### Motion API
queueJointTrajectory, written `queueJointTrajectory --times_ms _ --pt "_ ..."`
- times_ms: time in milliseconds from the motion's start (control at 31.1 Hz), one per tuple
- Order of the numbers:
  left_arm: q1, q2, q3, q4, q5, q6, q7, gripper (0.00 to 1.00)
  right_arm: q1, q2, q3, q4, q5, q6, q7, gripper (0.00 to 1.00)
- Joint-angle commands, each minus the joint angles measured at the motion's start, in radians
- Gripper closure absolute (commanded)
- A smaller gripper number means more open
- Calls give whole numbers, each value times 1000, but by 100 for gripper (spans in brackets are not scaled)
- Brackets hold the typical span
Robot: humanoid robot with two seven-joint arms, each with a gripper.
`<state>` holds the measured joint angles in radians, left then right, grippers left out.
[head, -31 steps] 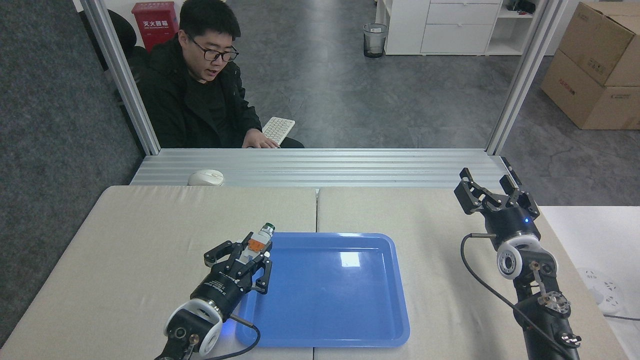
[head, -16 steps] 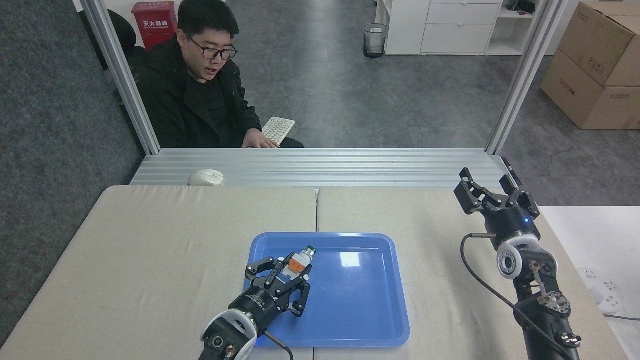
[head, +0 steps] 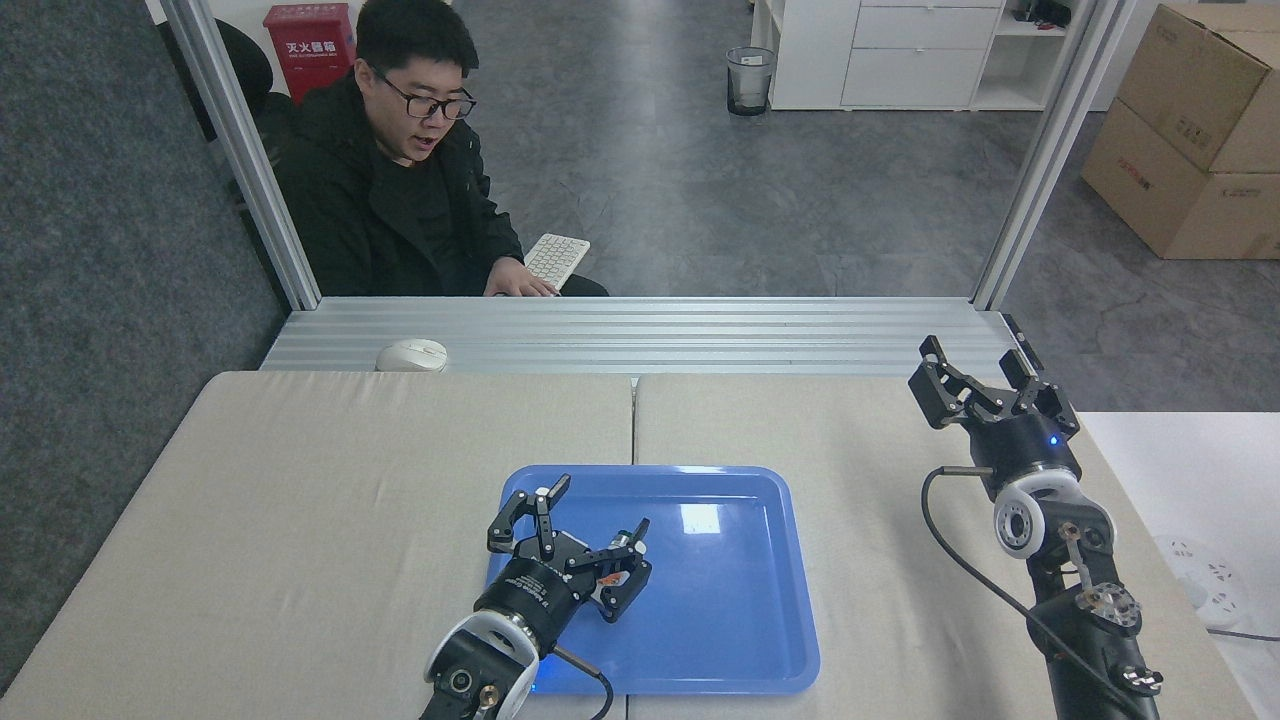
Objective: Pick up switch part and place in tray
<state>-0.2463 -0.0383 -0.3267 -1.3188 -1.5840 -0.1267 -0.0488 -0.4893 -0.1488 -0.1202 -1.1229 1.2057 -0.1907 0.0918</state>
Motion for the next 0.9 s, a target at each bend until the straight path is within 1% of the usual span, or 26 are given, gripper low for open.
queueJointTrajectory --times_ms 0,64,161,321,418,546,867 --pt "-11 0 153 -37 133 65 15 1 0 0 -1 0 -2 0 -1 0" --pt "-10 23 243 -31 173 65 15 1 0 0 -1 0 0 0 -1 0" --pt "-11 64 348 -22 213 65 15 0 0 0 -1 0 -2 0 0 0" --pt "-11 175 434 -20 217 65 15 0 0 0 -1 0 -2 0 0 0" --pt "-11 213 474 -20 223 62 15 0 0 0 -1 0 -2 0 -1 0" --pt "-11 228 485 -20 220 59 15 0 0 0 -1 0 -2 0 -1 0" --pt "-10 224 485 -27 217 62 14 0 0 0 -1 0 -2 0 -1 0"
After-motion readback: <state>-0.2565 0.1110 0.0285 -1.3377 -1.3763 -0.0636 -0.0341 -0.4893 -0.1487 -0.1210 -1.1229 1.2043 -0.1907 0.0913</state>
